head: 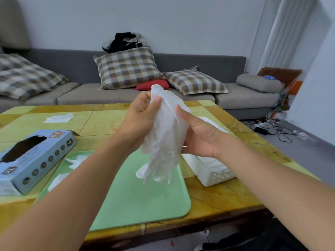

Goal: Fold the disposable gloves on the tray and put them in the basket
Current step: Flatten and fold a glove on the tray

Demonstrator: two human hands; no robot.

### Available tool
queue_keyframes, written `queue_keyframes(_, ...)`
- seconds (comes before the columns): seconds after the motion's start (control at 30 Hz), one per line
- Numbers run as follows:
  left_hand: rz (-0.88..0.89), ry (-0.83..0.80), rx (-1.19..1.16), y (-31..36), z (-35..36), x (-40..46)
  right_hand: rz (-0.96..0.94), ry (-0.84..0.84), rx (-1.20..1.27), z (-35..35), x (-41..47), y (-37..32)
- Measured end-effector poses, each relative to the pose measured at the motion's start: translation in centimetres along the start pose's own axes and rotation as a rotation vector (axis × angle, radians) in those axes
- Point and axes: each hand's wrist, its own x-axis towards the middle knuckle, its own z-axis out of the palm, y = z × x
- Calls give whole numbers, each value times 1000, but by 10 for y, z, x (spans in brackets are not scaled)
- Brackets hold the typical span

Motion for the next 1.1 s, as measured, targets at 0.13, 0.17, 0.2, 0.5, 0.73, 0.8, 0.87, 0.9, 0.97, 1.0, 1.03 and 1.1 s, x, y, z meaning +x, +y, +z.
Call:
queue_keyframes(0.13, 38, -48, 83, -2, 9, 3, -183, 113, 16, -4, -6, -10)
queue_keyframes(0.17, 41, -49, 110, -3, 10, 3, -240, 160, 33, -7, -5, -11)
queue_keyframes(0.2, 38, -52, 137, -4, 12, 4, -281, 194, 46, -10, -6, -13)
queue_keyframes(0.5, -230, -337, -53, 18, 38, -1, -335, 251, -106, -38, -46, -48)
queue_keyframes(0.73, -447, -388, -51, 18, 66, 13, -177, 249, -238, -83, -59, -71)
queue_keyframes(0.8, -437, -314, 35, 10, 74, 21, -176, 290, -289, -91, -48, -71)
queue_keyframes(0.87, -285, -205, 127, 7, 80, 35, -324, 377, -350, -95, -33, -77)
queue_keyframes(0.9, -171, -143, 141, 10, 83, 44, -451, 418, -362, -96, -26, -84)
queue_keyframes(0.97, 66, -72, 121, 22, 86, 61, -721, 464, -315, -95, -18, -102)
queue_keyframes(1.0, 157, -64, 96, 30, 87, 68, -835, 467, -280, -93, -17, -111)
queue_keyframes(1.03, 223, -71, 82, 34, 88, 75, -924, 468, -262, -93, -16, -117)
queue_keyframes(1.1, 314, -88, 163, 27, 88, 80, -968, 483, -304, -102, -9, -110)
